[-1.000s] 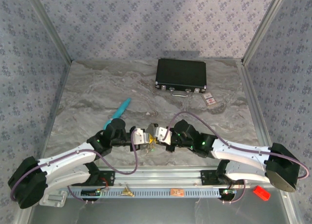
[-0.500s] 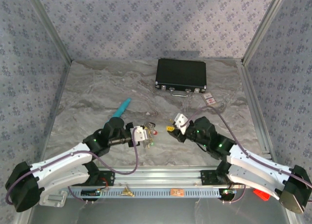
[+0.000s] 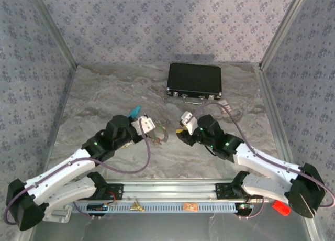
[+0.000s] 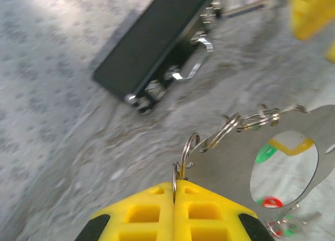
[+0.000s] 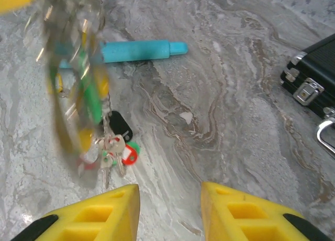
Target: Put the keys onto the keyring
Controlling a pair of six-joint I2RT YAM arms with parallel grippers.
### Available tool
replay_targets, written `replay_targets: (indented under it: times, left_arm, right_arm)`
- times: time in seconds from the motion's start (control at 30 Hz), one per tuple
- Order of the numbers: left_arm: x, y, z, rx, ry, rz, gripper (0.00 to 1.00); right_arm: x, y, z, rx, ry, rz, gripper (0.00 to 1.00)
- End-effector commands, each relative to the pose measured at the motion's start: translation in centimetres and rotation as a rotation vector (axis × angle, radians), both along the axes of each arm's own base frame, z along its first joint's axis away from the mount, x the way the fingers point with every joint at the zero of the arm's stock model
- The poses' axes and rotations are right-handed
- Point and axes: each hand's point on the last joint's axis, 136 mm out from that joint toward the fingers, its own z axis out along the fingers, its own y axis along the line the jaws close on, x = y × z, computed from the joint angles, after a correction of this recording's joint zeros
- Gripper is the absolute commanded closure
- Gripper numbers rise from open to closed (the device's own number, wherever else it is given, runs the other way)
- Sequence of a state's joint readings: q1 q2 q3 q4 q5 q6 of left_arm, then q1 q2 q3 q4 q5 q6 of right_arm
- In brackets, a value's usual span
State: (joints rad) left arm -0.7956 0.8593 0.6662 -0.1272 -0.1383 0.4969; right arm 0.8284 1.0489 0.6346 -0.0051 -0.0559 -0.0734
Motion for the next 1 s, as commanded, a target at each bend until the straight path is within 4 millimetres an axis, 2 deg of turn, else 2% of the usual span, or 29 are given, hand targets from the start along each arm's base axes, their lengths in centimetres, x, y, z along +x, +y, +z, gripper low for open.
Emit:
replay_targets:
  times: [0.0,0.1,0.2,0.33,0.47,0.5,0.53,0.7,0.97]
  left_arm:
    - [1.7,3.8,4.1,-0.097,-0.031,0.209,1.00]
    - [2.3,6.6,5.0,-0.108,-0.036,0.320,1.00]
    - [2.7,9.6,5.8,-0.122,-0.050,0.442,1.00]
    - [2.4,12.7,6.3,-0.158,-0.054,0.544,1.00]
    - [1.9,14.8,6.3,-0.166,-0.065,0.610,1.00]
    - [1.9,15.1,6.1,-0.165,-0.067,0.621,1.00]
    - [1.8,15.6,6.0,-0.168,-0.069,0.636,1.00]
    - [1.4,17.3,6.1,-0.189,-0.094,0.696,1.00]
    - [0.9,17.6,5.3,-0.257,-0.091,0.697,1.00]
  right_arm:
    - [-0.6,2.4,0.5,0.014,0.056,0.076,0.63]
    - [-1.5,5.1,-0.7,-0.024,0.106,0.164,0.62]
    - [-1.1,7.5,-1.6,-0.053,0.157,0.171,0.63]
    - [-1.3,12.3,-2.3,-0.036,0.308,0.191,0.61]
    - [-3.4,16.7,-4.9,-0.133,0.264,0.422,0.61]
    - [-3.7,18.1,-4.1,-0.125,0.214,0.504,0.61]
    - [-4.1,18.9,-4.5,-0.136,0.175,0.581,0.61]
    - [-4.5,20.3,-7.8,-0.252,0.037,0.859,0.63]
    - [-3.6,22.9,-11.0,-0.301,-0.093,1.024,0.63]
